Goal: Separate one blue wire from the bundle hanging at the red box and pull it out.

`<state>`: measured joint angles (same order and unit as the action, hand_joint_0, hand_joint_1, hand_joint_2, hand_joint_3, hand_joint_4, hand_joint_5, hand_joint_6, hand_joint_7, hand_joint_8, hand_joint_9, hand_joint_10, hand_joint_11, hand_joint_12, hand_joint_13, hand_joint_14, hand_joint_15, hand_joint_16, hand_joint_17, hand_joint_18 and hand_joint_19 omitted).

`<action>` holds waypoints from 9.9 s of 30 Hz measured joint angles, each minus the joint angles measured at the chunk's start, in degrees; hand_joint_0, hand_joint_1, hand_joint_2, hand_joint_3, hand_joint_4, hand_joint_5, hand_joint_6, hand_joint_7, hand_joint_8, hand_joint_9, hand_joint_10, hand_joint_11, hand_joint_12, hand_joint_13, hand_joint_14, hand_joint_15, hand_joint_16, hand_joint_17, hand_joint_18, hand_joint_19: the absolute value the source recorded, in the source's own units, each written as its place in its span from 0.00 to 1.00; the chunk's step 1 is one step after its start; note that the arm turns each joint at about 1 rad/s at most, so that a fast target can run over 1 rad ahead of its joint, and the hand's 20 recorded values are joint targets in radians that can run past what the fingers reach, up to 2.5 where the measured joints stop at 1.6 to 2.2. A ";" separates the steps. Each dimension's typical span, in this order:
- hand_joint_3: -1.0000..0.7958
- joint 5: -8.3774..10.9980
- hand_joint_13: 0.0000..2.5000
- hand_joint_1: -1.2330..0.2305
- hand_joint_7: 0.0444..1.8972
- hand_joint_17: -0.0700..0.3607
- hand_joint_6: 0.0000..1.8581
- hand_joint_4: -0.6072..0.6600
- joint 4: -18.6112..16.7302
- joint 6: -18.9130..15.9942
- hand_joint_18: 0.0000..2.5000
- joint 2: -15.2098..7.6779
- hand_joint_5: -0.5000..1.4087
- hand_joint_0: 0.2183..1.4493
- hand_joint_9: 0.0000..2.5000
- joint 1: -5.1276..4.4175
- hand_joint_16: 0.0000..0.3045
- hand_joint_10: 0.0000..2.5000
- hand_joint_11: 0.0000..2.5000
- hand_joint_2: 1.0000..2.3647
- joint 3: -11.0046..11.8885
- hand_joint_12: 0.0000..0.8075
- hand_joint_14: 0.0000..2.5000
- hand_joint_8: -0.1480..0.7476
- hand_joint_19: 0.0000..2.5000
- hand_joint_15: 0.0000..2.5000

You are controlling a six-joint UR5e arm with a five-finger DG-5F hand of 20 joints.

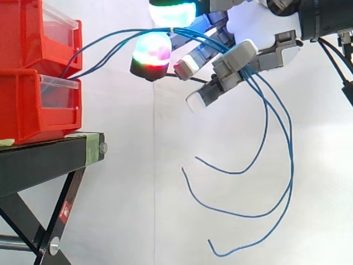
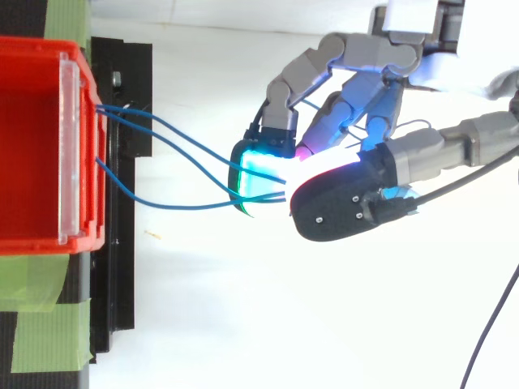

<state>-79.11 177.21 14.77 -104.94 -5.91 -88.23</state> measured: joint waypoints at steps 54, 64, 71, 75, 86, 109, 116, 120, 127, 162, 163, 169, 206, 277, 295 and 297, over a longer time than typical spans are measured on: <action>0.31 0.01 0.66 0.39 0.48 0.47 0.45 0.64 0.09 0.00 0.35 0.00 0.18 0.24 0.45 -0.24 0.19 0.01 0.46 0.00 0.00 0.52 0.00 0.60 0.19 0.56; 0.31 0.01 0.66 0.39 0.50 0.46 0.45 0.64 0.13 0.00 0.36 0.00 0.19 0.25 0.47 -0.24 0.19 0.01 0.47 0.00 -0.01 0.53 0.00 0.60 0.19 0.56; 0.30 0.01 0.67 0.42 0.49 0.46 0.45 0.64 0.15 0.00 0.37 0.00 0.19 0.24 0.48 -0.24 0.19 0.01 0.45 0.00 -0.01 0.55 0.00 0.61 0.19 0.55; 0.30 0.01 0.67 0.43 0.48 0.46 0.44 0.64 0.17 0.00 0.37 0.00 0.19 0.24 0.48 -0.24 0.19 0.01 0.44 0.00 -0.01 0.55 0.00 0.62 0.19 0.55; 0.34 0.01 0.67 0.39 0.51 0.44 0.44 0.63 0.26 0.01 0.38 0.00 0.20 0.29 0.49 -0.25 0.17 0.01 0.44 0.01 0.00 0.51 0.00 0.60 0.20 0.54; 0.45 0.01 0.65 0.26 0.52 0.42 0.46 0.60 0.56 0.00 0.37 0.00 0.20 0.31 0.48 -0.37 0.16 0.01 0.45 0.02 0.00 0.52 0.01 0.59 0.20 0.55; 0.49 0.01 0.64 0.24 0.52 0.43 0.48 0.58 0.59 0.00 0.37 0.00 0.18 0.31 0.45 -0.38 0.17 0.01 0.45 0.02 0.00 0.53 0.01 0.58 0.20 0.55; 0.48 0.01 0.63 0.23 0.49 0.43 0.48 0.63 0.57 0.00 0.36 0.00 0.17 0.31 0.44 -0.40 0.17 0.01 0.46 0.02 0.00 0.53 0.01 0.59 0.20 0.55; 0.41 0.01 0.62 0.19 0.48 0.45 0.49 0.65 0.57 -0.01 0.36 0.00 0.16 0.30 0.42 -0.42 0.18 0.01 0.45 0.01 0.00 0.54 0.01 0.59 0.19 0.55; 0.40 0.01 0.64 0.30 0.50 0.43 0.48 0.61 0.40 -0.02 0.38 0.00 0.18 0.33 0.48 -0.42 0.17 0.01 0.43 0.01 -0.01 0.54 0.01 0.62 0.20 0.53; 0.41 0.02 0.64 0.30 0.51 0.42 0.49 0.60 0.38 -0.01 0.38 0.00 0.18 0.33 0.48 -0.41 0.16 0.01 0.43 0.01 -0.01 0.54 0.01 0.61 0.20 0.52; 0.45 0.09 0.64 0.28 0.54 0.42 0.49 0.56 0.39 0.00 0.38 -0.01 0.18 0.33 0.48 -0.42 0.16 0.01 0.43 0.02 0.01 0.54 0.01 0.62 0.20 0.52; 0.33 0.53 0.64 0.37 0.51 0.44 0.47 0.64 0.20 0.00 0.39 -0.01 0.18 0.27 0.51 -0.62 0.17 0.01 0.41 0.01 0.00 0.59 0.01 0.64 0.21 0.51; 0.39 1.07 0.64 0.37 0.49 0.44 0.48 0.64 0.16 0.01 0.40 -0.03 0.18 0.32 0.50 -0.60 0.17 0.01 0.45 0.01 -0.01 0.54 0.01 0.63 0.23 0.53; 0.48 1.06 0.59 0.23 0.50 0.45 0.50 0.63 0.16 0.00 0.36 -0.03 0.16 0.32 0.44 -0.72 0.18 0.01 0.45 0.02 -0.01 0.54 0.01 0.60 0.23 0.53; 0.48 1.06 0.59 0.23 0.50 0.45 0.50 0.64 0.16 0.00 0.35 -0.02 0.16 0.32 0.43 -0.72 0.18 0.01 0.45 0.02 -0.01 0.54 0.01 0.59 0.23 0.53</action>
<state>-78.05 177.36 14.77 -104.97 -6.63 -88.24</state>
